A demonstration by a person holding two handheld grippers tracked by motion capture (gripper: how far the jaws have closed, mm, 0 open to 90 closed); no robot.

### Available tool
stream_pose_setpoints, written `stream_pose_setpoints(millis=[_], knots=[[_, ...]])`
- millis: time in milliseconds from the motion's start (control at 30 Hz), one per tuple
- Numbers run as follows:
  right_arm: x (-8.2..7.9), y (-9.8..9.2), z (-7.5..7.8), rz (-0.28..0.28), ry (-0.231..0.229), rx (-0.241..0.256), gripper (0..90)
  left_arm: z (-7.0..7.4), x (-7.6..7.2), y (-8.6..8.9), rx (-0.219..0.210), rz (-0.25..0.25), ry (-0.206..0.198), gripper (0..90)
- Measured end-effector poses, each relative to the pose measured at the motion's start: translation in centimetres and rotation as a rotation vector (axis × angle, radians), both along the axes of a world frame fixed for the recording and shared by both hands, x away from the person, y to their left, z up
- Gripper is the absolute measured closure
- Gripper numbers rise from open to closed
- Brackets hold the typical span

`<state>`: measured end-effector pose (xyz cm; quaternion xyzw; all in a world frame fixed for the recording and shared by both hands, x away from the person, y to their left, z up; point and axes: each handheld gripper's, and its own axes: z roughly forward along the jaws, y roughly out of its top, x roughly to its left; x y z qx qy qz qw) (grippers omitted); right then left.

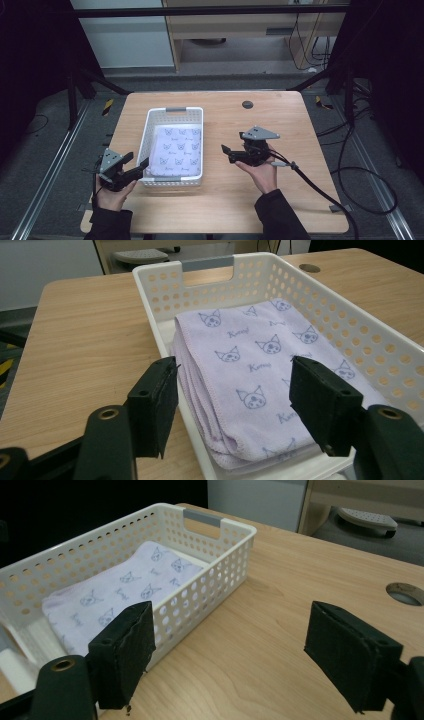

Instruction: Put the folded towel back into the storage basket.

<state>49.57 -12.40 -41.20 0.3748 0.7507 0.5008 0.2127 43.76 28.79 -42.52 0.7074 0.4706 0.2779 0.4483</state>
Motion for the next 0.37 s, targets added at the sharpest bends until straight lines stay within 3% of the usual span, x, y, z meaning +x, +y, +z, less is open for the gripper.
stream_pose_setpoints(millis=[367], knots=[[-2.8, -4.3, -1.7, -0.027, 0.023, -0.005, 16.5, -0.7, -0.6, 1.2, -0.008, 0.007, -0.031, 28.6]])
